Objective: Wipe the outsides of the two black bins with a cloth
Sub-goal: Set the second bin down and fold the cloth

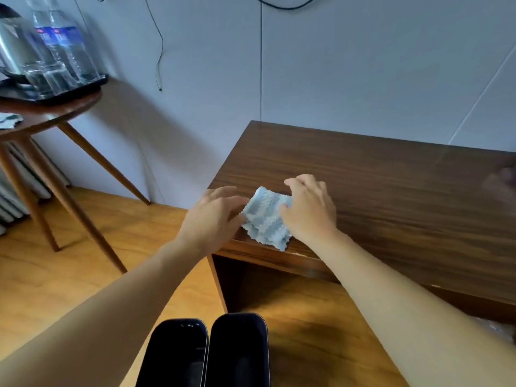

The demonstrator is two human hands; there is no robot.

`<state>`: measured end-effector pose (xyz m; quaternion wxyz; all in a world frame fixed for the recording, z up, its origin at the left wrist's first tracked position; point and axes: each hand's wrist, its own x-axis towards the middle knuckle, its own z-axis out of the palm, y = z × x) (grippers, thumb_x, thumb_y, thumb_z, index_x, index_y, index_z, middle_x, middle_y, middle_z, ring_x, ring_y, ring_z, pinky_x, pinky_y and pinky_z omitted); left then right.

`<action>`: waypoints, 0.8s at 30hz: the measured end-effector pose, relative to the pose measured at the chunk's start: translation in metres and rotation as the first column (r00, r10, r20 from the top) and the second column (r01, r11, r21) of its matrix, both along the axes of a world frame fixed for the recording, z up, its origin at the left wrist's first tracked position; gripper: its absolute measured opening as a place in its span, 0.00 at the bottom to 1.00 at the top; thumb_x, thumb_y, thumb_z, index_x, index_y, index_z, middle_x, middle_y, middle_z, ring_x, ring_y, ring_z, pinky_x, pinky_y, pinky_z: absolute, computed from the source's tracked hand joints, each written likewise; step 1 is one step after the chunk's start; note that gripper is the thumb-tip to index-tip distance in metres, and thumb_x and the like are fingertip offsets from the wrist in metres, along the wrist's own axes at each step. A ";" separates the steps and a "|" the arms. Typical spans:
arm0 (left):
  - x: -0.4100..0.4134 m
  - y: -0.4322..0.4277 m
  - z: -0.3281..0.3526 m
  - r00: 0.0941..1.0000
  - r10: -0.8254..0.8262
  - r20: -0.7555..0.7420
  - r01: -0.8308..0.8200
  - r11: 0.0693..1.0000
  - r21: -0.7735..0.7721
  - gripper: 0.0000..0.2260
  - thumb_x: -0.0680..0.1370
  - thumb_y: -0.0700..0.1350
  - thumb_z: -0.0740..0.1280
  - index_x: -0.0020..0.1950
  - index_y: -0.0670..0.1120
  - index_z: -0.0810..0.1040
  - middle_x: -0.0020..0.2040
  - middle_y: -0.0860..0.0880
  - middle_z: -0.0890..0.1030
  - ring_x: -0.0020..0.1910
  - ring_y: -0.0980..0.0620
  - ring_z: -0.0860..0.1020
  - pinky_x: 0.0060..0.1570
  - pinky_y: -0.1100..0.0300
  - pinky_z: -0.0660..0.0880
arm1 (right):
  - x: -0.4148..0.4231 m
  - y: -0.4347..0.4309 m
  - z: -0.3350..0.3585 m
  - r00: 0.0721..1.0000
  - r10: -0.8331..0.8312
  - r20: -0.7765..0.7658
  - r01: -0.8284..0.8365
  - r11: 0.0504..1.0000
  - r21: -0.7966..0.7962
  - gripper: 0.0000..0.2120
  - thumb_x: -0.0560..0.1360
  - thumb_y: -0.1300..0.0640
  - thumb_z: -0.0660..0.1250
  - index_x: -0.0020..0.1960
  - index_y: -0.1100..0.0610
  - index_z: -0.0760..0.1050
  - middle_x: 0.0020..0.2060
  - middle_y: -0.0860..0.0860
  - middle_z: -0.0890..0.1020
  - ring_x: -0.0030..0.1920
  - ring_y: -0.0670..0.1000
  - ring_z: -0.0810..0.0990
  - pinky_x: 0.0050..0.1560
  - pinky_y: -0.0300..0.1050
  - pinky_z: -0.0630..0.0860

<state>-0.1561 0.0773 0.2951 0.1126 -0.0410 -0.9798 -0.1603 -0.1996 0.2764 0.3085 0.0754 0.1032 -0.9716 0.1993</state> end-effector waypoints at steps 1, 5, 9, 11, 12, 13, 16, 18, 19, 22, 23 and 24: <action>0.001 0.001 -0.002 0.997 -0.078 -0.025 0.077 0.996 -0.046 0.15 0.82 0.50 0.67 0.69 0.54 0.80 0.74 0.50 0.75 0.74 0.47 0.70 0.66 0.46 0.74 | 0.004 -0.001 -0.003 0.998 0.058 -0.032 -0.056 0.997 0.046 0.23 0.81 0.53 0.63 0.76 0.51 0.68 0.74 0.50 0.69 0.72 0.54 0.67 0.68 0.52 0.68; 0.011 -0.001 -0.011 0.955 -0.288 -0.066 0.273 0.946 -0.176 0.13 0.83 0.43 0.65 0.67 0.49 0.82 0.71 0.48 0.79 0.69 0.45 0.77 0.59 0.44 0.81 | 0.009 -0.003 -0.024 0.986 0.136 0.097 -0.152 0.972 0.182 0.25 0.84 0.45 0.55 0.78 0.54 0.64 0.77 0.52 0.67 0.76 0.54 0.65 0.75 0.56 0.61; 0.024 -0.002 -0.021 0.946 -0.263 -0.188 0.225 0.953 -0.200 0.08 0.78 0.39 0.73 0.55 0.45 0.87 0.54 0.47 0.87 0.52 0.46 0.86 0.43 0.49 0.85 | 0.001 0.005 -0.031 0.939 0.255 0.229 -0.301 0.934 0.192 0.28 0.86 0.45 0.49 0.83 0.54 0.51 0.83 0.50 0.51 0.82 0.50 0.48 0.81 0.58 0.47; 0.027 0.000 -0.021 0.949 -0.205 -0.238 0.163 0.969 -0.187 0.03 0.76 0.39 0.74 0.48 0.45 0.86 0.44 0.48 0.86 0.43 0.47 0.84 0.37 0.52 0.83 | 0.000 0.007 -0.028 0.927 0.287 0.242 -0.334 0.925 0.183 0.28 0.87 0.46 0.49 0.84 0.54 0.49 0.83 0.49 0.49 0.83 0.49 0.45 0.81 0.58 0.45; 0.026 0.002 -0.020 0.954 -0.154 -0.257 0.113 0.980 -0.166 0.02 0.75 0.39 0.74 0.44 0.45 0.84 0.40 0.49 0.84 0.39 0.47 0.83 0.34 0.53 0.81 | 0.000 0.007 -0.027 0.927 0.291 0.237 -0.336 0.925 0.179 0.28 0.87 0.46 0.49 0.83 0.53 0.49 0.83 0.49 0.49 0.83 0.49 0.45 0.80 0.58 0.44; 0.026 0.005 -0.019 0.957 -0.089 -0.276 0.054 0.990 -0.133 0.04 0.74 0.38 0.73 0.41 0.45 0.82 0.37 0.50 0.82 0.35 0.48 0.80 0.31 0.54 0.78 | 0.000 0.007 -0.026 0.929 0.290 0.231 -0.333 0.927 0.173 0.28 0.87 0.46 0.49 0.83 0.53 0.50 0.83 0.49 0.49 0.83 0.49 0.46 0.80 0.58 0.44; 0.027 0.010 -0.019 0.963 0.058 -0.264 -0.070 0.997 -0.038 0.11 0.74 0.44 0.72 0.33 0.47 0.75 0.30 0.53 0.76 0.28 0.50 0.74 0.28 0.59 0.72 | 0.002 0.006 -0.027 0.938 0.274 0.211 -0.311 0.936 0.165 0.27 0.86 0.46 0.50 0.83 0.53 0.52 0.83 0.50 0.51 0.83 0.50 0.47 0.80 0.59 0.44; 0.029 0.005 -0.018 0.963 0.026 -0.268 -0.045 0.997 -0.065 0.15 0.76 0.54 0.69 0.32 0.49 0.74 0.29 0.55 0.75 0.28 0.52 0.74 0.27 0.59 0.72 | 0.004 0.004 -0.027 0.955 0.253 0.155 -0.277 0.948 0.156 0.28 0.86 0.44 0.49 0.83 0.54 0.54 0.83 0.51 0.51 0.83 0.51 0.47 0.80 0.59 0.44; 0.028 0.002 -0.015 0.959 -0.010 -0.283 -0.013 0.997 -0.080 0.16 0.77 0.57 0.65 0.34 0.49 0.76 0.32 0.55 0.76 0.30 0.53 0.74 0.27 0.58 0.74 | 0.006 0.004 -0.026 0.963 0.242 0.120 -0.259 0.955 0.148 0.28 0.86 0.43 0.48 0.83 0.54 0.54 0.83 0.51 0.52 0.83 0.51 0.47 0.80 0.59 0.44; 0.014 -0.004 -0.006 0.963 -0.096 -0.250 0.062 0.988 -0.139 0.16 0.82 0.56 0.59 0.60 0.49 0.81 0.58 0.50 0.82 0.56 0.47 0.79 0.46 0.53 0.78 | 0.010 -0.001 -0.026 0.969 0.236 0.078 -0.245 0.959 0.140 0.29 0.86 0.42 0.47 0.83 0.54 0.54 0.83 0.51 0.52 0.83 0.52 0.48 0.81 0.58 0.44; 0.007 -0.004 -0.004 0.981 -0.126 -0.144 0.097 0.976 -0.195 0.21 0.83 0.56 0.57 0.73 0.50 0.74 0.72 0.49 0.76 0.69 0.45 0.73 0.60 0.49 0.75 | 0.012 -0.002 -0.027 0.966 0.243 0.091 -0.254 0.955 0.154 0.29 0.86 0.42 0.47 0.83 0.54 0.53 0.83 0.51 0.53 0.83 0.52 0.48 0.80 0.58 0.45; 0.000 -0.003 -0.004 0.989 -0.151 -0.007 0.144 0.955 -0.259 0.24 0.85 0.57 0.53 0.80 0.52 0.64 0.81 0.50 0.65 0.79 0.44 0.63 0.71 0.46 0.67 | 0.013 -0.003 -0.029 0.962 0.250 0.113 -0.267 0.948 0.175 0.30 0.86 0.42 0.48 0.83 0.54 0.51 0.83 0.51 0.52 0.83 0.52 0.48 0.80 0.58 0.45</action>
